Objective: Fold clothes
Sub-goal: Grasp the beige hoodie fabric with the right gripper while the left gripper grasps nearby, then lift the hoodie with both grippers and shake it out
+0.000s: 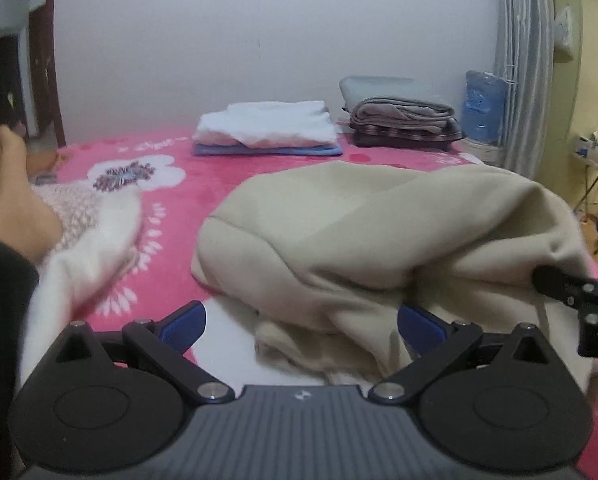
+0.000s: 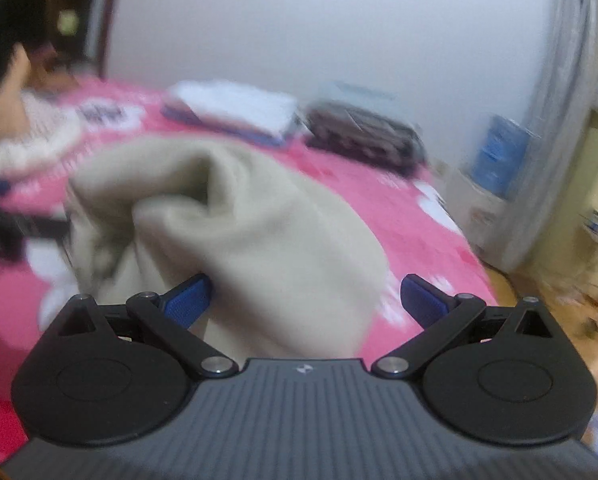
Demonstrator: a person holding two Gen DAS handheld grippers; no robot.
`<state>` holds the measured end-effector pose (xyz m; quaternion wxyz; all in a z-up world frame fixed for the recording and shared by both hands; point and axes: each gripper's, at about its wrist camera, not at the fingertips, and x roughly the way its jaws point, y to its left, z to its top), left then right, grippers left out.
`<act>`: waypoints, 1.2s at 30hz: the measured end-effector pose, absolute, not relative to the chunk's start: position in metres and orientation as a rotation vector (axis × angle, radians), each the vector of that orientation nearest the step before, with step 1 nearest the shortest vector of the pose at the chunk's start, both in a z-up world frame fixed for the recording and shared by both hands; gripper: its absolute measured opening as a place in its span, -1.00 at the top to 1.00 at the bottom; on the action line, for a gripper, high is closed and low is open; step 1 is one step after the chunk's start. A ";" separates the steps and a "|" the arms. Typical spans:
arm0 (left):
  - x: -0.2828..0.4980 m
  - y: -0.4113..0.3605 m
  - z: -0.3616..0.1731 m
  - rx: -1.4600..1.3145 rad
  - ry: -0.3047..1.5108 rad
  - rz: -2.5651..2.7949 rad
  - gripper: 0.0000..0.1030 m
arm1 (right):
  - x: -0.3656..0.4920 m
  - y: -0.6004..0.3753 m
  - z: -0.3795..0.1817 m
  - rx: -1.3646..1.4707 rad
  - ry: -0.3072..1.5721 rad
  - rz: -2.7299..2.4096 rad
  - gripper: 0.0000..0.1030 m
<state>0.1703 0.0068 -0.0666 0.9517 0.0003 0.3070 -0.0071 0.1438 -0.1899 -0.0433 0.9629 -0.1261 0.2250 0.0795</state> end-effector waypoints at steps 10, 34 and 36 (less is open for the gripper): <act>0.202 -0.028 -0.089 0.133 0.579 0.024 -0.12 | 0.186 -0.186 -0.063 -0.149 0.483 0.277 -0.65; -0.011 0.001 0.117 -0.022 0.052 -0.001 0.63 | -0.034 -0.188 0.060 -0.134 0.104 0.206 0.74; -0.036 0.004 0.139 -0.019 -0.006 -0.025 0.64 | -0.064 -0.188 0.076 -0.120 0.073 0.214 0.74</act>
